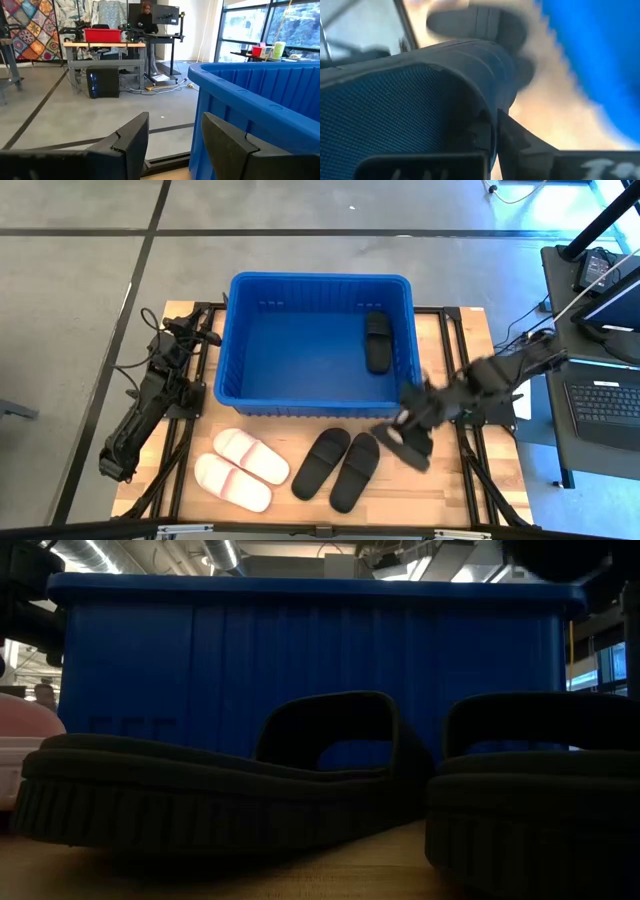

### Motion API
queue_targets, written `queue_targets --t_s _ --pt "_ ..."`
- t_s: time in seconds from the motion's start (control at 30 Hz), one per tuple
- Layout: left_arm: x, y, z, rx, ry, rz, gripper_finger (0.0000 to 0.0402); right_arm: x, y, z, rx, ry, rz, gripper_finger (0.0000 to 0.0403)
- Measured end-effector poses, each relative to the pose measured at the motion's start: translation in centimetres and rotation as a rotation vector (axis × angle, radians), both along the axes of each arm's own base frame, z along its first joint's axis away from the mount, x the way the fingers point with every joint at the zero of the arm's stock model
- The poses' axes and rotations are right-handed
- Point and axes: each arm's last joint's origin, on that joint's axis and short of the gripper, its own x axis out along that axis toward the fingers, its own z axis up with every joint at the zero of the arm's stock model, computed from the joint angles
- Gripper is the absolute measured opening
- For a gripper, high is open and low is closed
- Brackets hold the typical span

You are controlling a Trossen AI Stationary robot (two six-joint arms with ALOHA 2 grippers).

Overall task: Pick and place slides into bin
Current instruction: Put the black slide into the organizer bin

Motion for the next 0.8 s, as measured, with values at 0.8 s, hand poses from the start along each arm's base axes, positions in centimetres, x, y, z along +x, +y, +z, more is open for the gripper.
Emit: queue_targets --t_s 0.8 --pt "0.0 0.0 -0.1 -0.007 -0.003 0.0 0.0178 10.9 -20.3 -2.3 -0.888 0.171 -0.007 0.0012"
